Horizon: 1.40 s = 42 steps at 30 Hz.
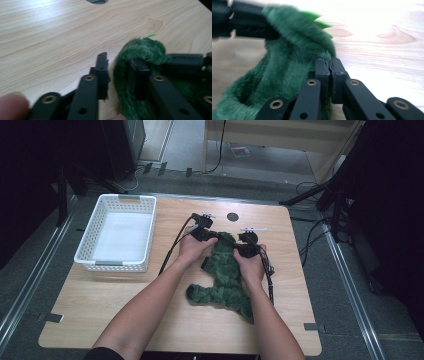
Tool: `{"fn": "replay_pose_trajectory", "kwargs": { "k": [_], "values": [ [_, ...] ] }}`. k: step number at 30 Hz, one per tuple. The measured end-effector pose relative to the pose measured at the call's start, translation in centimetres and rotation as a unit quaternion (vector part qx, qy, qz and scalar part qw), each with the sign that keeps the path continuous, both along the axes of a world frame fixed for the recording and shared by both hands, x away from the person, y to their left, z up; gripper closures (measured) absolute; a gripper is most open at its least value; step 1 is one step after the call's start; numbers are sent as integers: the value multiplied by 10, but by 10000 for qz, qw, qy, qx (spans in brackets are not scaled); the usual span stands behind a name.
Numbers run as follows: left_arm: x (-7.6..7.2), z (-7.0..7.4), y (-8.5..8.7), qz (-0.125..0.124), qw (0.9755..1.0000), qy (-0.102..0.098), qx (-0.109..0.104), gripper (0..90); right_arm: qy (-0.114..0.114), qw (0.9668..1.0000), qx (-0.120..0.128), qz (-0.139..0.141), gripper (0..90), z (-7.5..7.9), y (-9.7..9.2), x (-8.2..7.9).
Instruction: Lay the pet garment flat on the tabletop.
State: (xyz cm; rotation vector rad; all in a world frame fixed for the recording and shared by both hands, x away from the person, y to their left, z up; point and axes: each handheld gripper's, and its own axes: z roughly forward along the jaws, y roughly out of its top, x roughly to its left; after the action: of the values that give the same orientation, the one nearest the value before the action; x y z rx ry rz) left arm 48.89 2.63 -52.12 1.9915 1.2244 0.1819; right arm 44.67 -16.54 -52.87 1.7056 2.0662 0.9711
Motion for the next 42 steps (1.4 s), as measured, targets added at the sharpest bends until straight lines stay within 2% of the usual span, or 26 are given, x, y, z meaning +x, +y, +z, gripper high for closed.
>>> {"fn": "replay_pose_trajectory", "kwargs": {
  "k": [2, 3, 6, 7, 8, 10, 11, 13, 14, 15, 17, 20, 21, 23, 26, 27, 28, 29, 31, 33, 34, 36, 38, 40, 41, 42],
  "values": [
    [2, -2, 1, 74, 10000, 50, -35, 756, -34, 9999, -131, -21, 885, -3, -4, 1],
    [2, -2, 1, 92, 9999, 79, -75, 716, -53, 9999, -101, -7, 882, -4, -5, 2],
    [1, -2, 1, -7, 9993, 108, -364, 434, -71, 9996, 201, 159, 825, -2, -9, 1],
    [0, 0, 2, -103, 9990, 138, -408, 324, -113, 9995, 255, 116, 843, -2, -11, 0],
    [-2, 1, 4, -150, 9988, 115, -445, 259, -126, 9994, 304, 84, 857, -1, -13, -1],
    [-6, 3, 11, -140, 9983, 76, -561, 216, -163, 9995, 260, -49, 874, -2, -18, -1],
    [-8, 3, 15, -152, 9979, 98, -630, 205, -185, 9992, 341, -81, 875, -3, -21, -1],
    [-12, 3, 20, -79, 9978, 107, -651, 207, -103, 9978, 649, -72, 874, -5, -26, 2],
    [-13, 1, 21, -60, 9978, 122, -647, 226, -115, 9968, 793, 57, 874, -6, -26, 2],
    [-14, 0, 20, -35, 9982, 147, -580, 258, -176, 9967, 759, 205, 875, -8, -24, 3],
    [-15, -4, 18, 68, 9992, 238, -314, 361, -153, 9980, 551, 266, 876, -8, -16, 3],
    [-19, -8, 14, 83, 9989, 260, -372, 465, -225, 9980, 456, 384, 876, -8, -8, 8],
    [-21, -8, 12, 92, 9992, 175, -354, 501, -208, 9980, 437, 397, 876, -7, -6, 11],
    [-25, -6, 9, 188, 9994, 43, -270, 661, -235, 9991, 237, 259, 876, -7, -4, 16],
    [-26, -5, 10, 248, 9991, 117, -310, 841, -260, 9993, 219, 142, 874, -7, -9, 23],
    [-25, -5, 12, 255, 9989, 137, -355, 872, -271, 9994, 189, 114, 872, -7, -11, 25],
    [-26, -5, 14, 231, 9984, 166, -498, 862, -298, 9992, 216, 134, 864, -8, -12, 26],
    [-26, -5, 15, 205, 9982, 156, -546, 802, -312, 9989, 305, 166, 841, -8, -14, 27],
    [-31, -2, 18, 221, 9987, -8, -467, 622, -331, 9974, 574, 299, 722, -8, -19, 27],
    [-36, 0, 25, 249, 9978, -64, -605, 496, -370, 9953, 796, 419, 587, -3, -26, 25],
    [-40, 1, 29, 283, 9970, -87, -720, 493, -411, 9944, 848, 476, 518, 2, -30, 22],
    [-48, 1, 37, 328, 9956, -156, -860, 497, -518, 9915, 983, 680, 449, 14, -43, 14],
    [-55, 0, 45, 345, 9940, -142, -1025, 487, -724, 9867, 1253, 743, 437, 26, -60, 0],
    [-61, -2, 48, 348, 9929, -157, -1127, 467, -686, 9831, 1547, 694, 429, 31, -76, -15],
    [-63, -4, 48, 313, 9923, -121, -1189, 456, -612, 9824, 1610, 721, 421, 30, -81, -22],
    [-65, -5, 45, 255, 9924, -69, -1202, 449, -493, 9836, 1560, 759, 410, 28, -82, -29]
  ]
}}
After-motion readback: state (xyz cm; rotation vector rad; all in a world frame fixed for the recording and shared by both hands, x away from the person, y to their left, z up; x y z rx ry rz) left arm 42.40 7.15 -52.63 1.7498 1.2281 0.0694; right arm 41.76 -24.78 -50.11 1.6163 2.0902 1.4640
